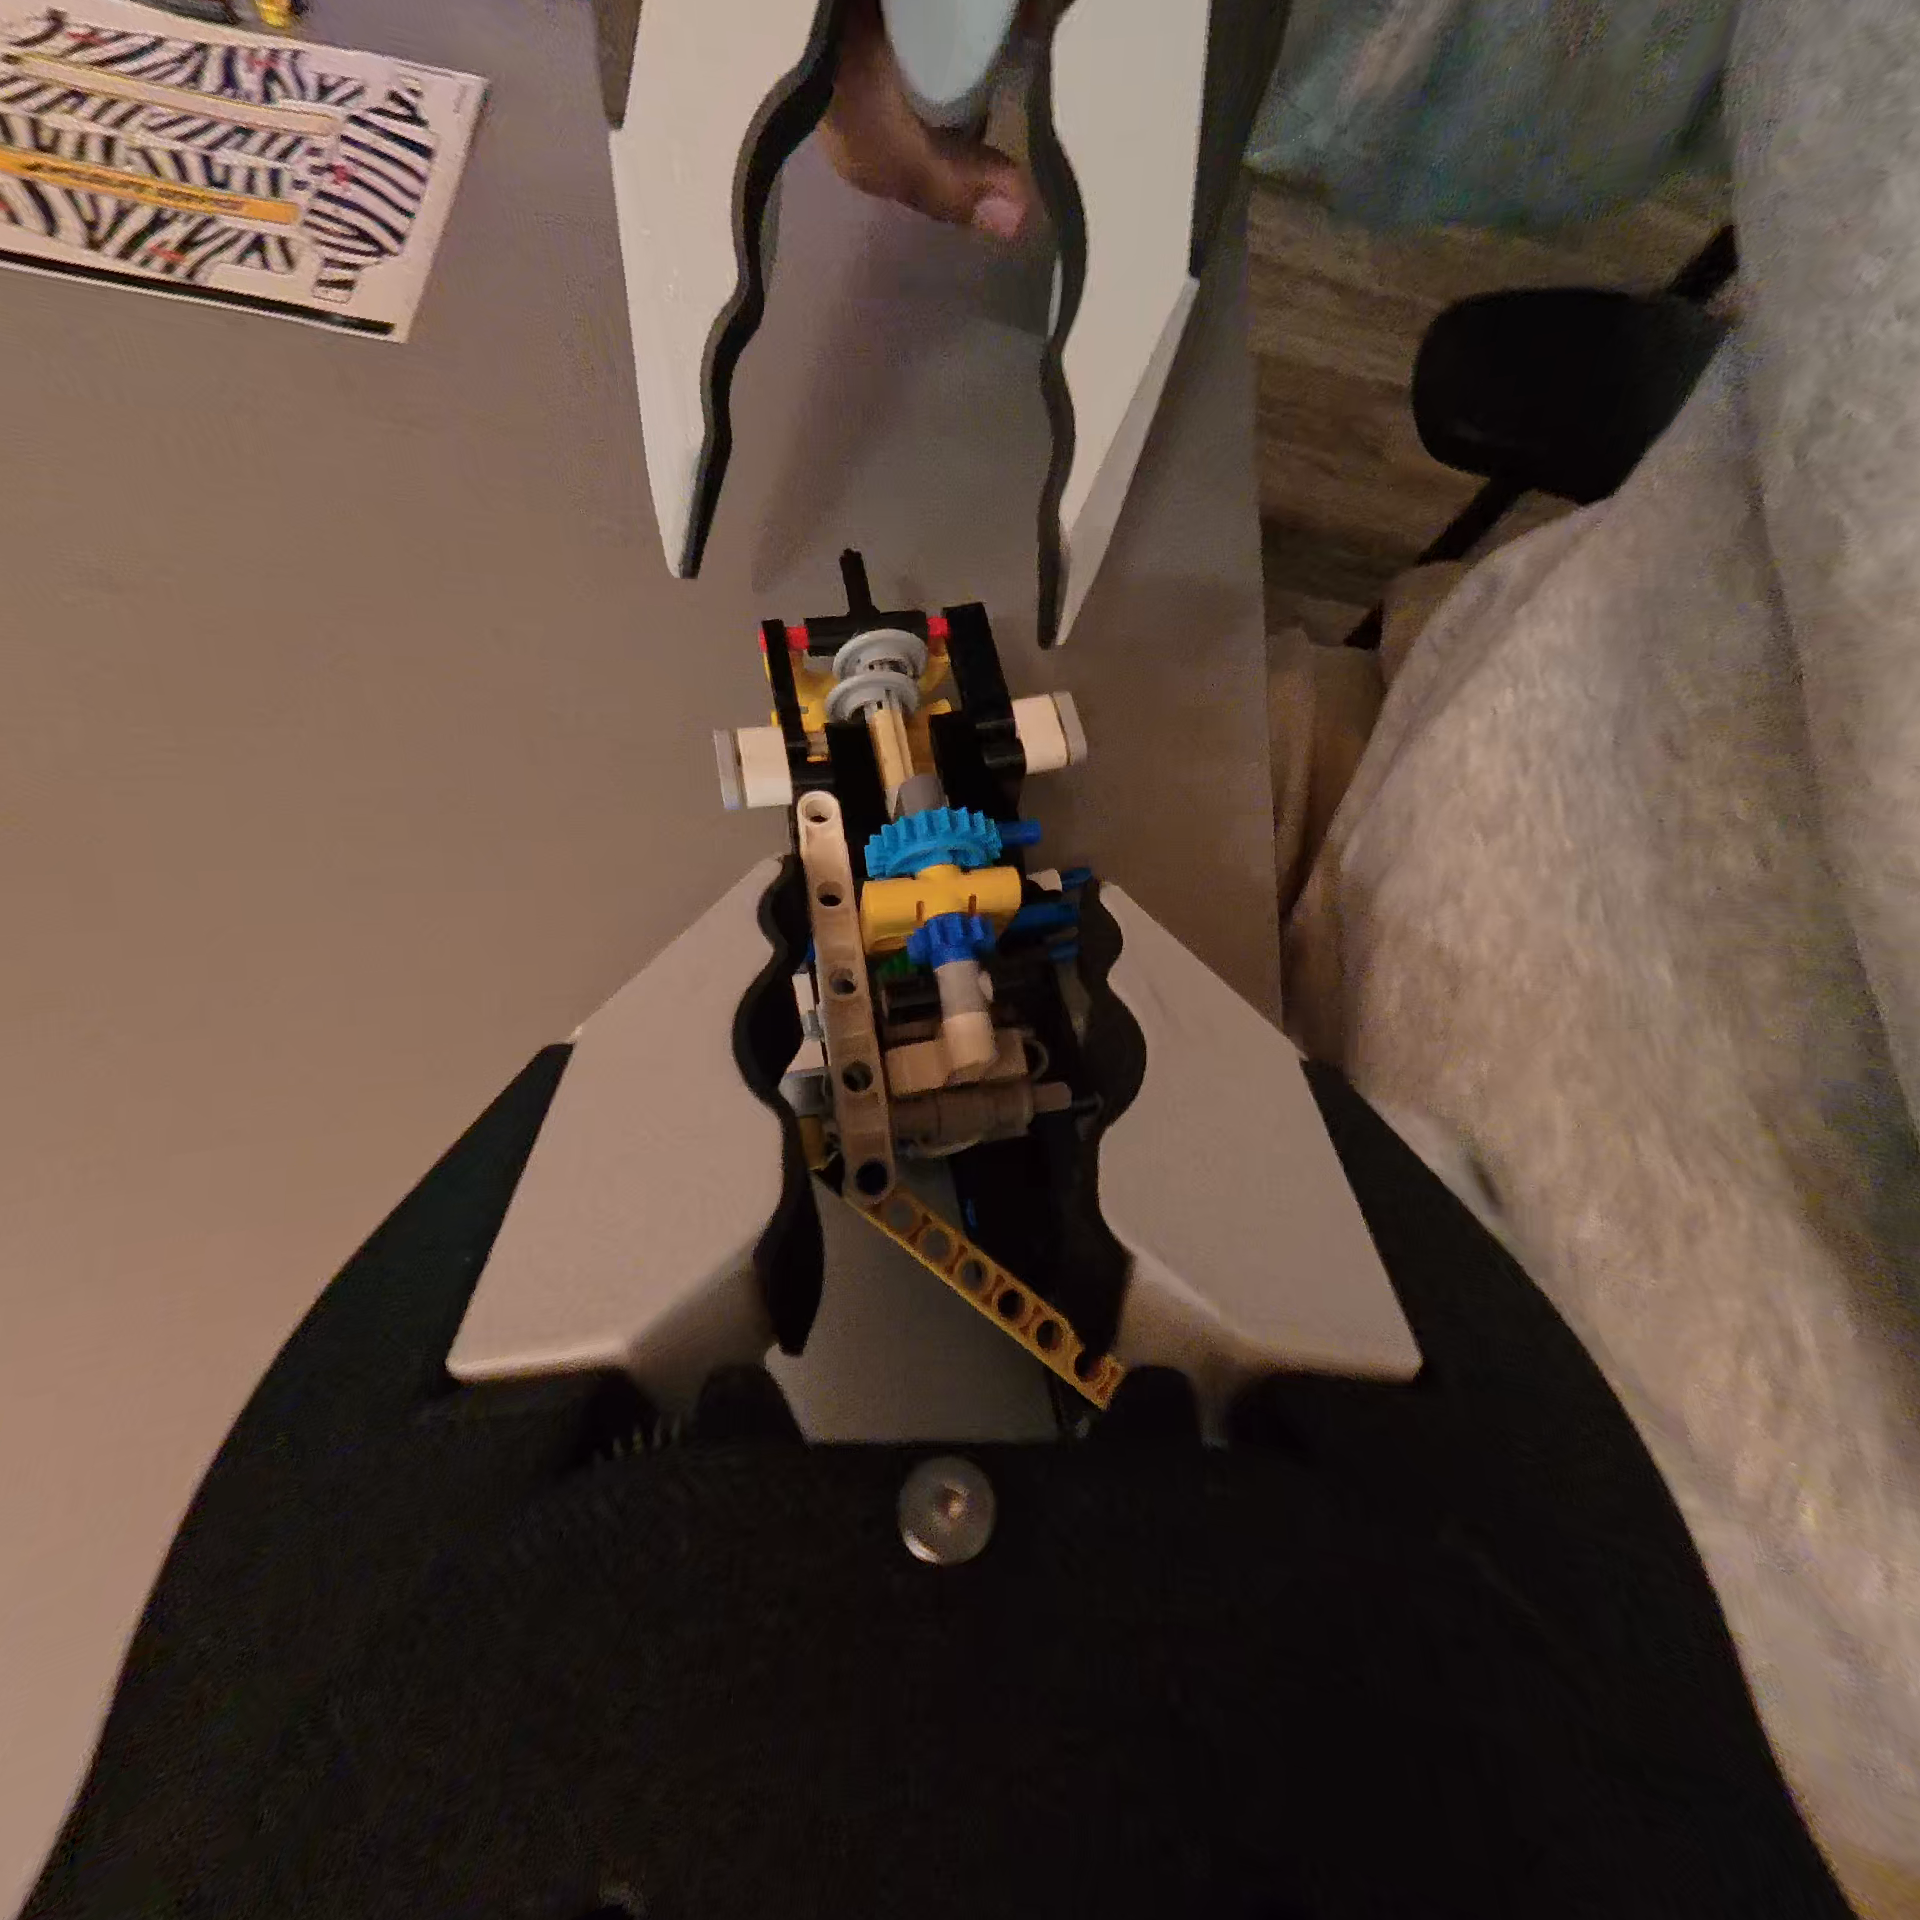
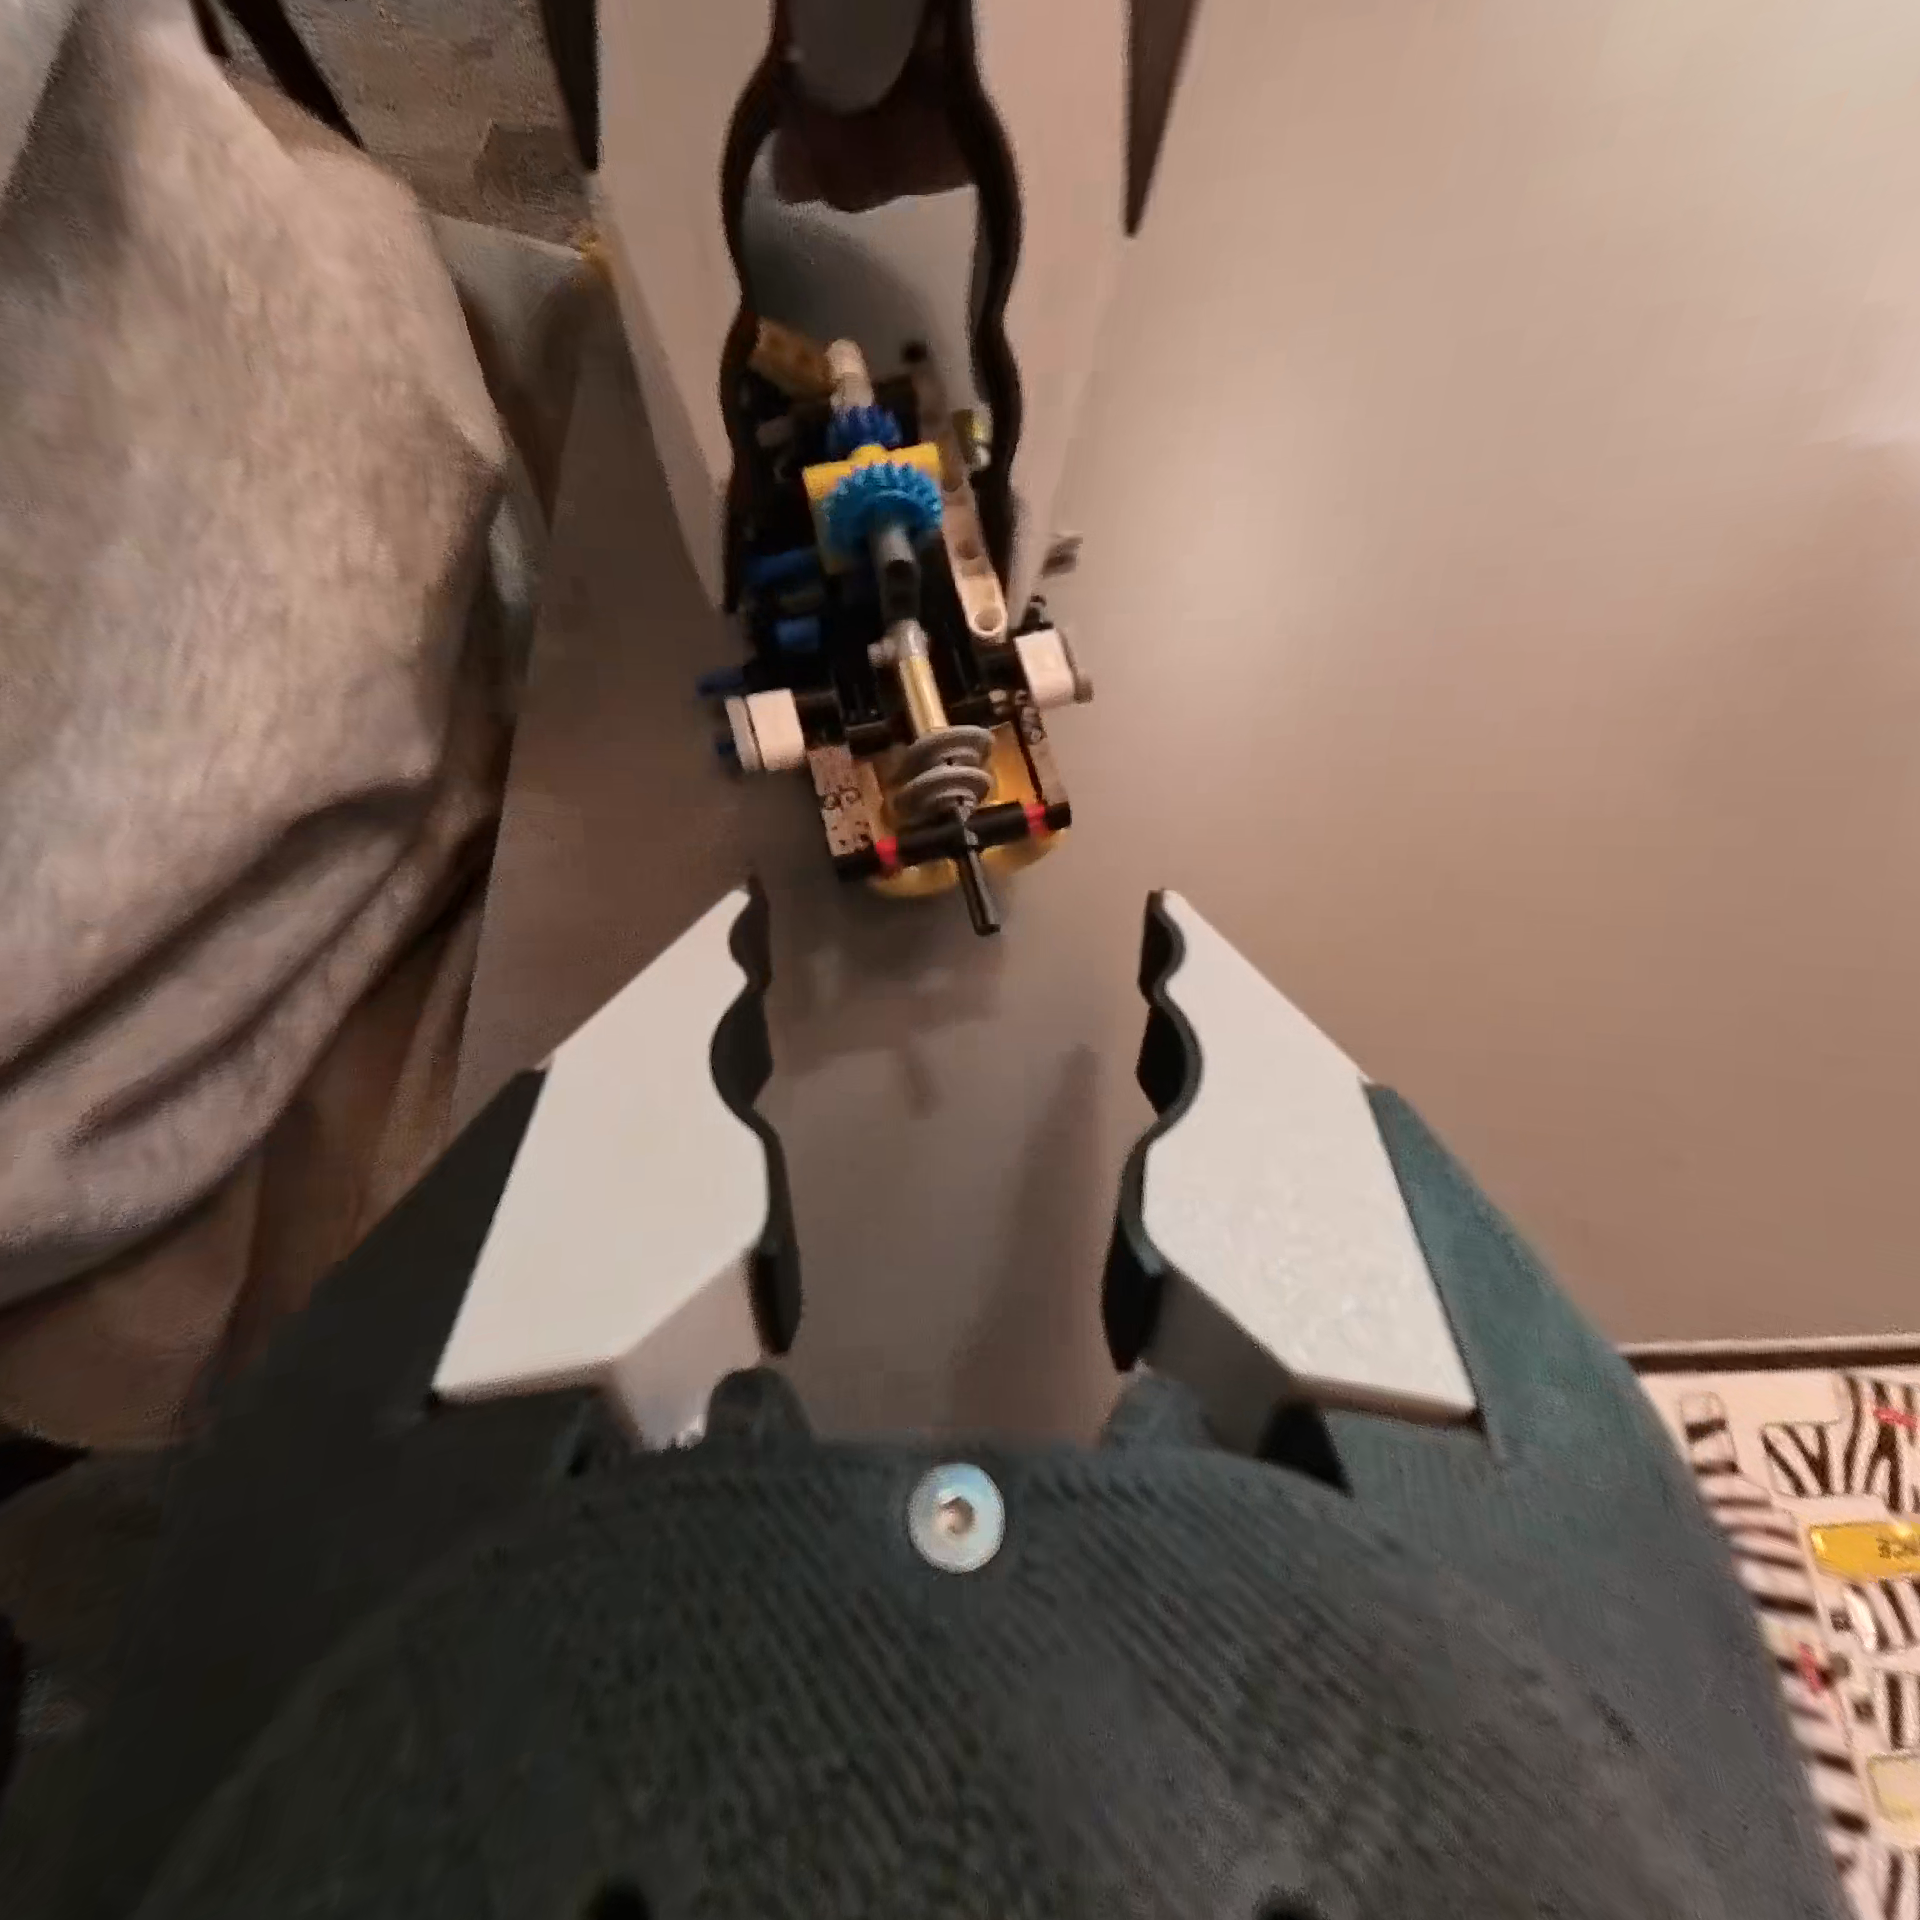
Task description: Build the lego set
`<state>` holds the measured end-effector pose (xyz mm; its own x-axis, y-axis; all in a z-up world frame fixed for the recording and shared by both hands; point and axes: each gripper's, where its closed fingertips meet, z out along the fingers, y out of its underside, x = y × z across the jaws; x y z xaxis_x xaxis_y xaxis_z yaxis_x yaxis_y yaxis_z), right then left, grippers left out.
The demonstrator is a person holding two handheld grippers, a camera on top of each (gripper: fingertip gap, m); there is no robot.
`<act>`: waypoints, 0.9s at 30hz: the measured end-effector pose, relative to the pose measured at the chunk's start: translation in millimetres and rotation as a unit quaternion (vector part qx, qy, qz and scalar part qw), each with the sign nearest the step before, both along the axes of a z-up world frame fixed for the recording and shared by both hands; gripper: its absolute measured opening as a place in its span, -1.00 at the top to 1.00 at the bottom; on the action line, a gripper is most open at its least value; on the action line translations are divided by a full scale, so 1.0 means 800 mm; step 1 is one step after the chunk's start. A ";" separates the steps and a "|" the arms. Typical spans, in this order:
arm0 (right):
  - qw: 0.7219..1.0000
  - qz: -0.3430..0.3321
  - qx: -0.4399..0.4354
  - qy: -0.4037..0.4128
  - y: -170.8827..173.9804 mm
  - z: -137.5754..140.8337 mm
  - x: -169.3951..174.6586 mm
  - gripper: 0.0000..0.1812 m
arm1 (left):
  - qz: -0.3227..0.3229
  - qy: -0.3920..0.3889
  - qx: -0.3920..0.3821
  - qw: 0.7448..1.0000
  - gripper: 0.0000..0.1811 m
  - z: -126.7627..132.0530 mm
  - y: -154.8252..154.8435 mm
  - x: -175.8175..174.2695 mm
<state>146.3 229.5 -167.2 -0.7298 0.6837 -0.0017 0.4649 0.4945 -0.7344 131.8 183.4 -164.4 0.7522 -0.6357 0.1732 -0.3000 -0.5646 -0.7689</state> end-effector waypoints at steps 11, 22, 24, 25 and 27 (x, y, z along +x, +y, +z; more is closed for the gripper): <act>0.997 0.066 -0.026 0.001 -0.017 0.000 -0.012 0.29 | -0.095 -0.007 -0.017 0.995 0.43 -0.002 -0.004 -0.011; 0.997 0.069 -0.032 -0.012 -0.019 0.001 -0.012 0.50 | -0.085 -0.013 -0.012 0.996 0.45 -0.004 0.002 -0.014; 0.997 0.067 -0.027 -0.017 -0.019 0.001 -0.011 0.50 | -0.085 -0.010 -0.011 0.996 0.45 -0.004 0.002 -0.013; 0.997 0.067 -0.025 -0.018 -0.019 0.001 -0.011 0.50 | -0.085 -0.008 -0.011 0.996 0.44 -0.004 0.002 -0.013; 0.997 0.066 -0.023 -0.021 -0.019 0.000 -0.011 0.50 | -0.086 -0.008 -0.011 0.996 0.45 -0.004 0.002 -0.013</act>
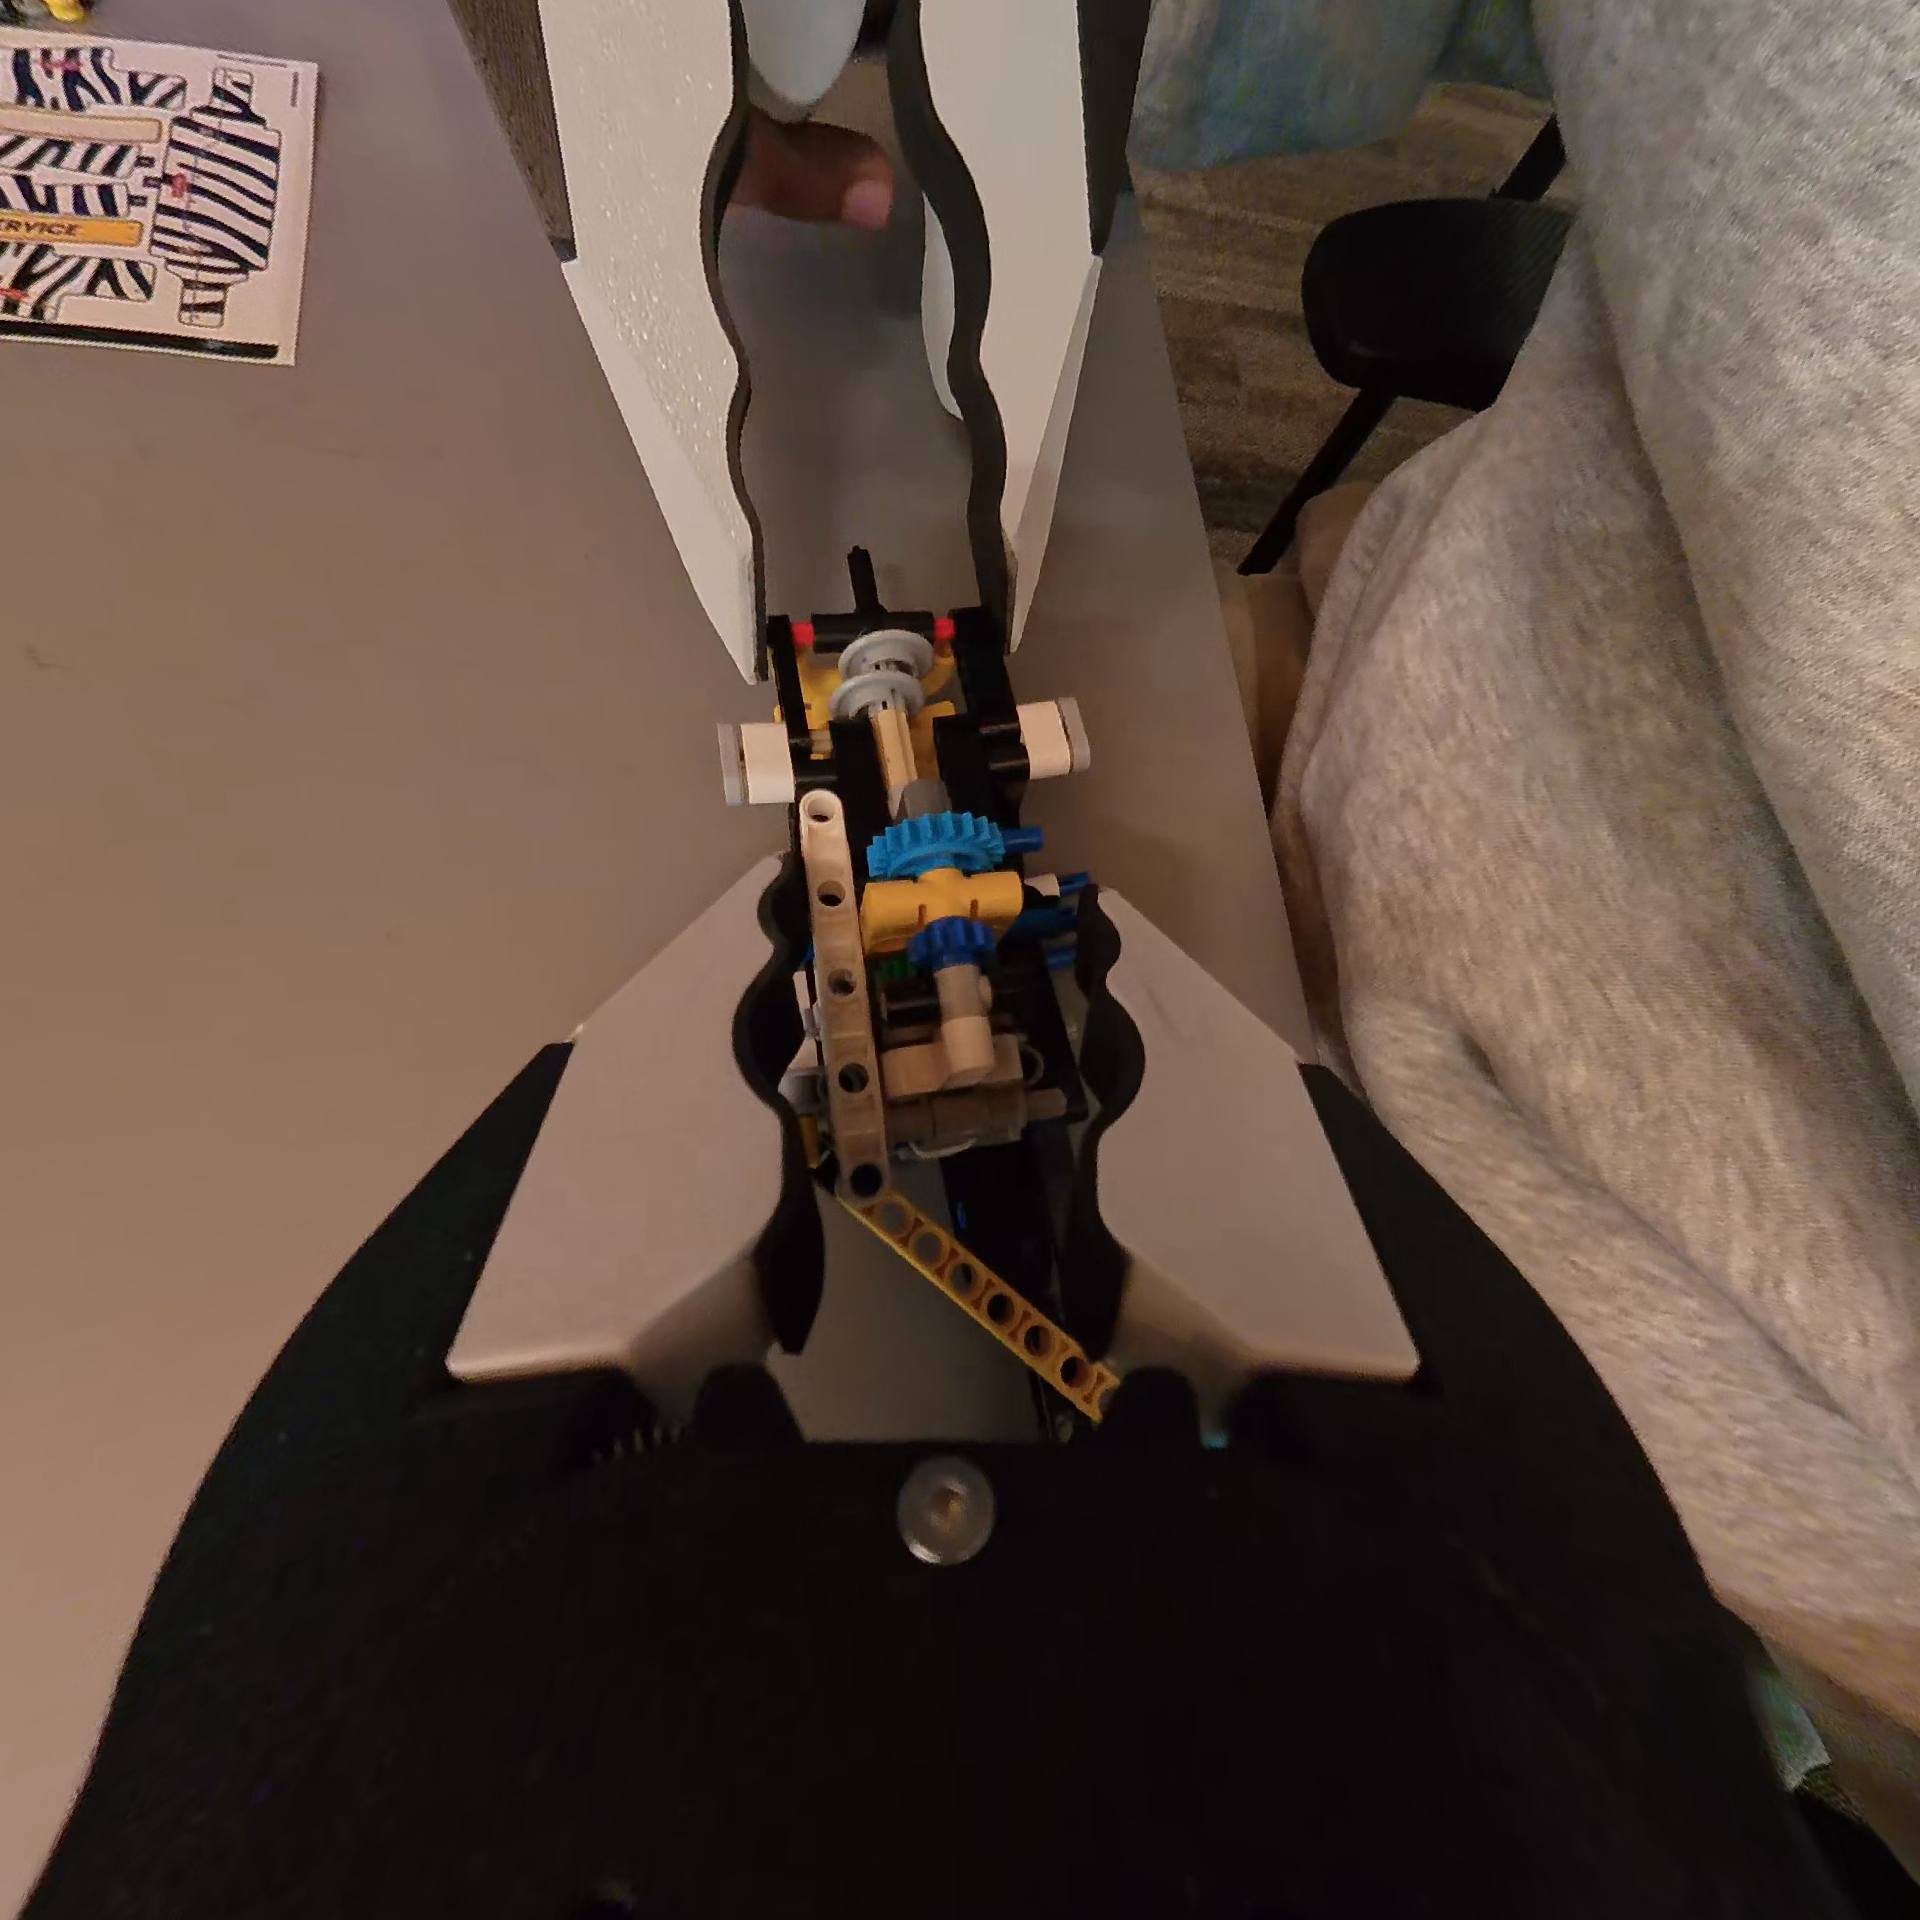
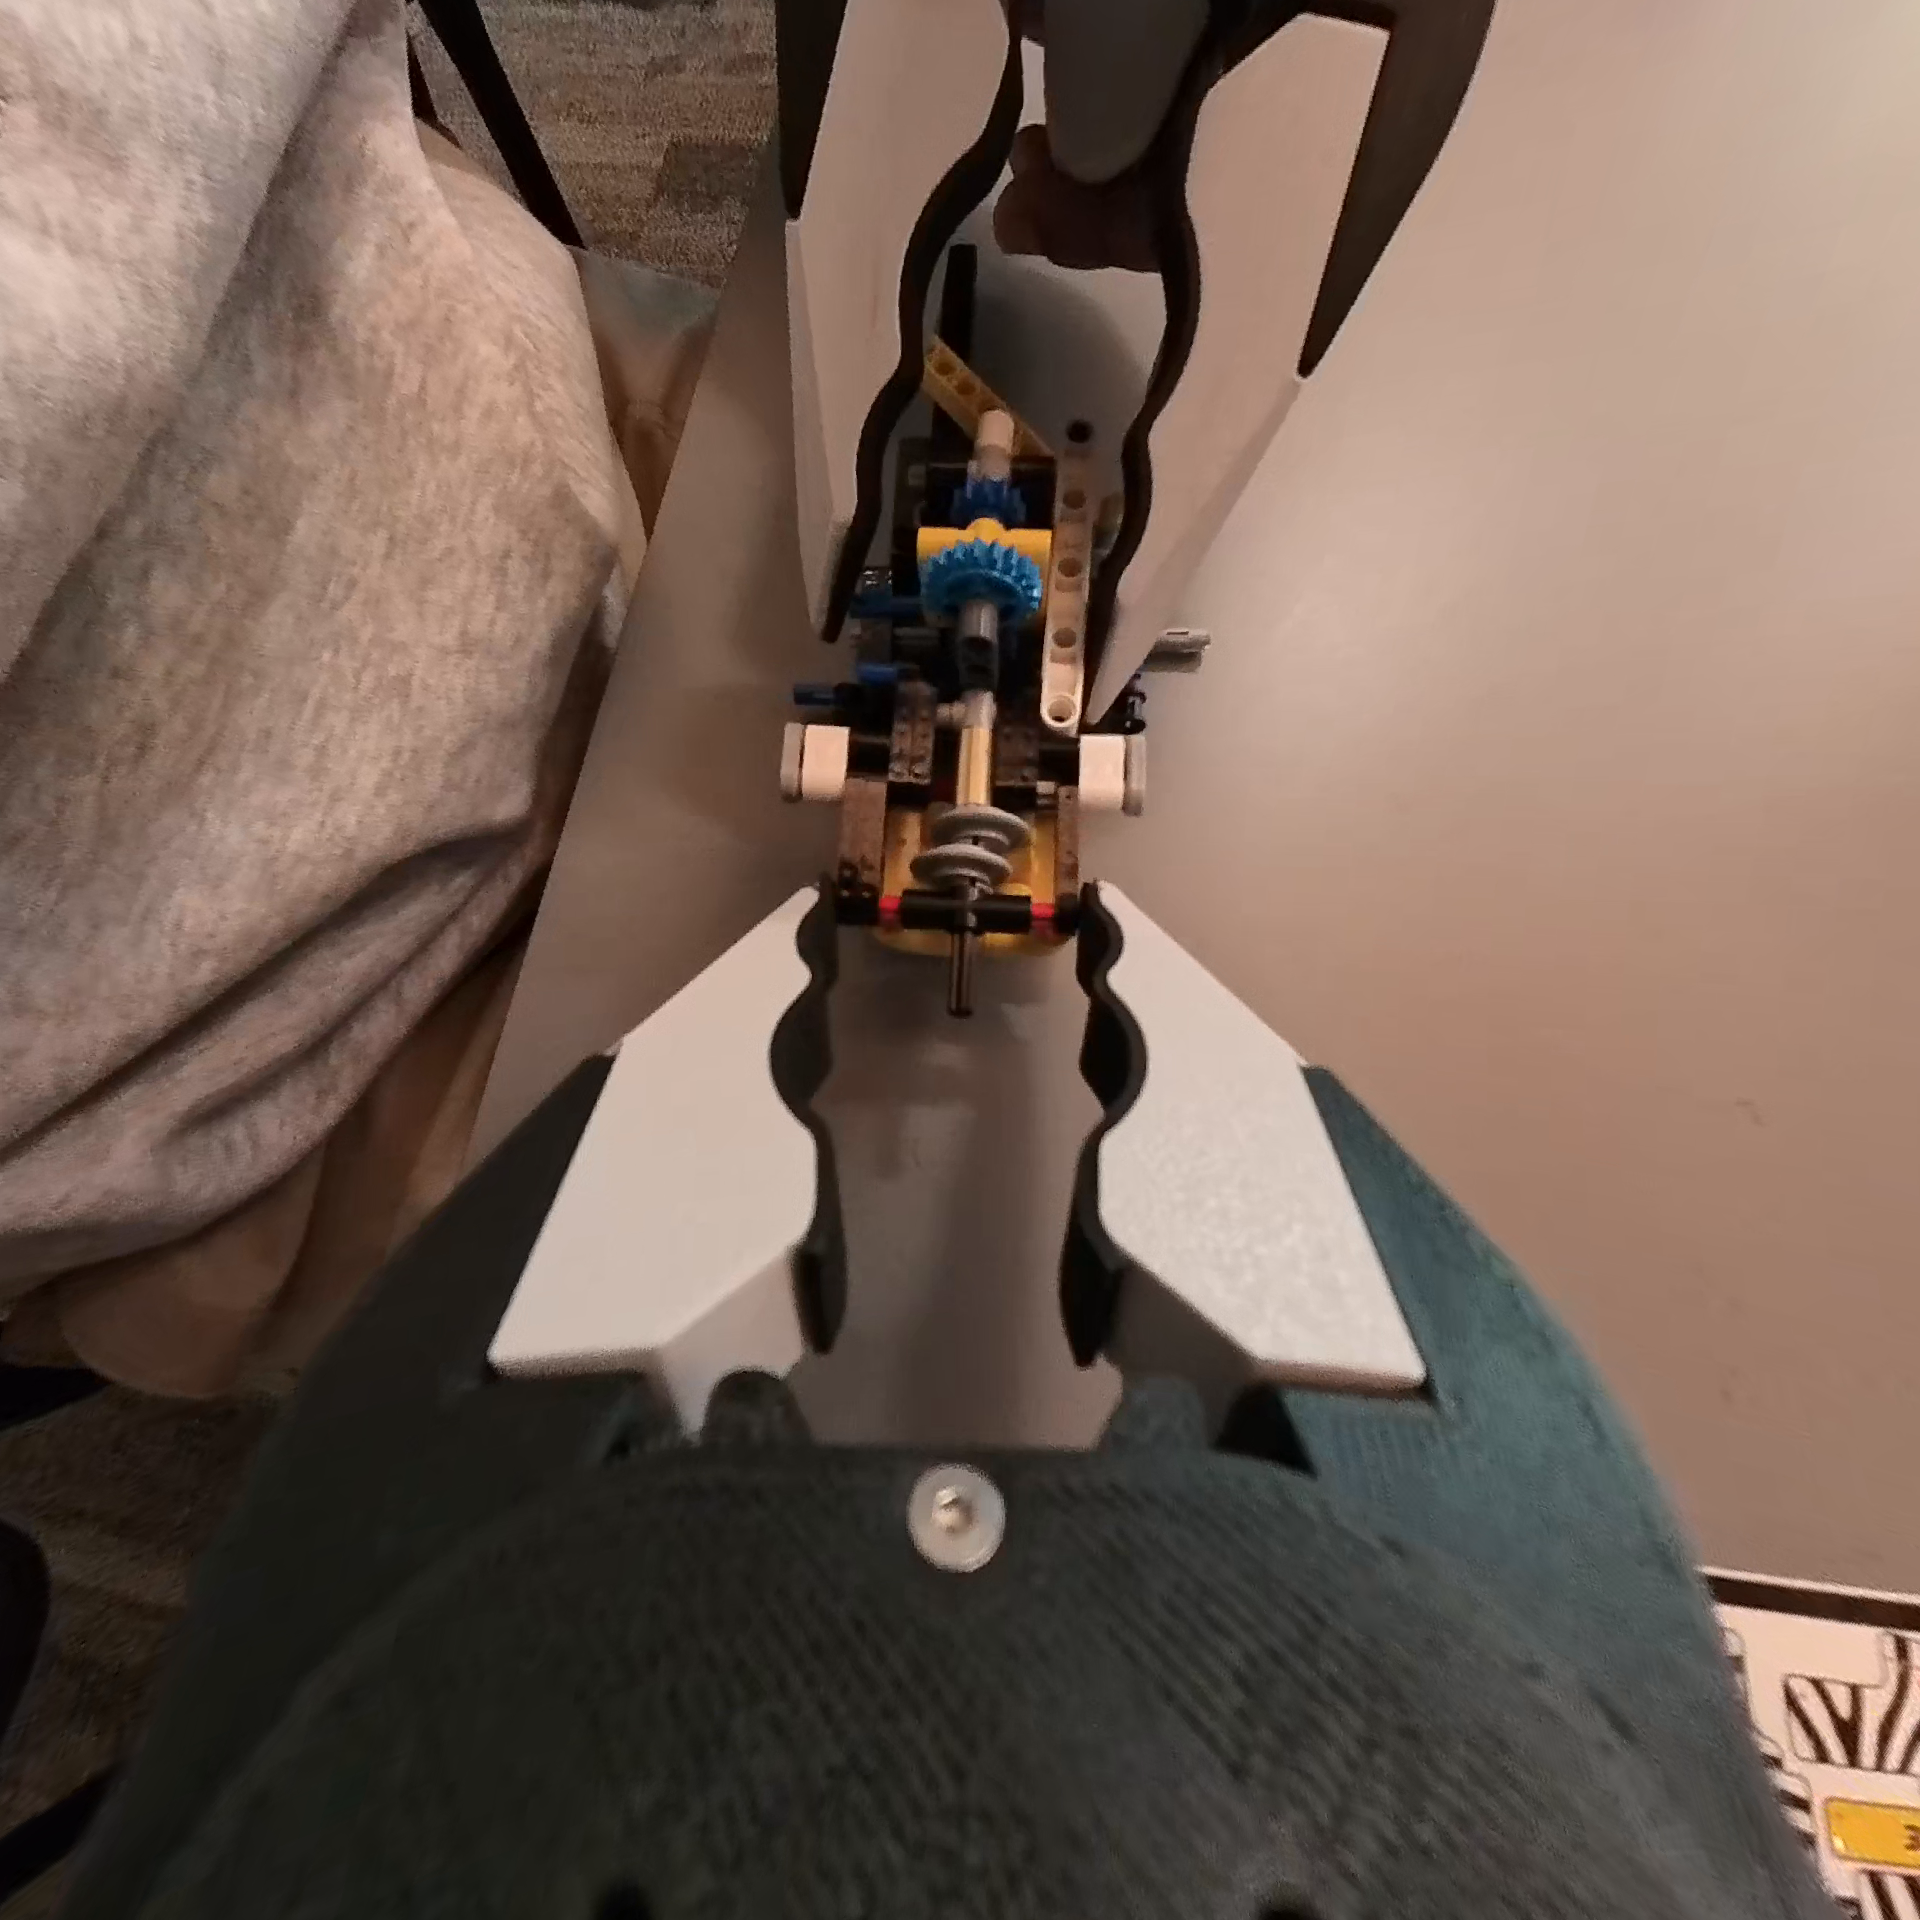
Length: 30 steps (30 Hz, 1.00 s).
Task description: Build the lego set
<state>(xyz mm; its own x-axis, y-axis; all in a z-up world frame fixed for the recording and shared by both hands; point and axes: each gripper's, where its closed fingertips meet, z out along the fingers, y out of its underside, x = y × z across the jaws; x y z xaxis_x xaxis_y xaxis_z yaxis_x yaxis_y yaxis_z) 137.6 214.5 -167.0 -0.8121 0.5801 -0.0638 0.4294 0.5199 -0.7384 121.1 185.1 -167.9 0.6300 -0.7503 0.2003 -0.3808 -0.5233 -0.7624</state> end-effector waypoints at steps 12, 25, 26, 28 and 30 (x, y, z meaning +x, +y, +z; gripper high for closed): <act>1.000 -0.003 -0.010 -0.002 0.001 0.000 -0.002 0.51 | 0.001 -0.001 0.000 1.000 0.45 0.000 0.000 0.000; 0.999 -0.025 -0.014 0.014 0.005 0.001 -0.003 0.47 | 0.011 -0.006 0.000 1.000 0.44 0.002 0.001 0.000; 0.999 -0.031 -0.013 0.017 0.005 0.001 -0.003 0.37 | 0.013 -0.007 -0.001 1.000 0.45 0.002 0.001 0.000; 0.999 -0.038 -0.015 0.014 0.004 0.000 -0.001 0.32 | 0.015 -0.007 0.000 1.000 0.44 0.003 0.002 0.001; 0.999 -0.047 -0.017 0.018 0.003 0.002 -0.001 0.28 | 0.017 -0.007 -0.001 1.000 0.44 0.003 0.002 0.001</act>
<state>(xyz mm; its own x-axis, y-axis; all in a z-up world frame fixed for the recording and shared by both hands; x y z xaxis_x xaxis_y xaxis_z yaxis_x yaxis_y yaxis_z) 137.1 216.6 -165.1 -0.7562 0.6518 -0.0576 0.4487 0.4524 -0.7707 122.2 186.8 -165.5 0.6521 -0.7281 0.2113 -0.3520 -0.5375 -0.7663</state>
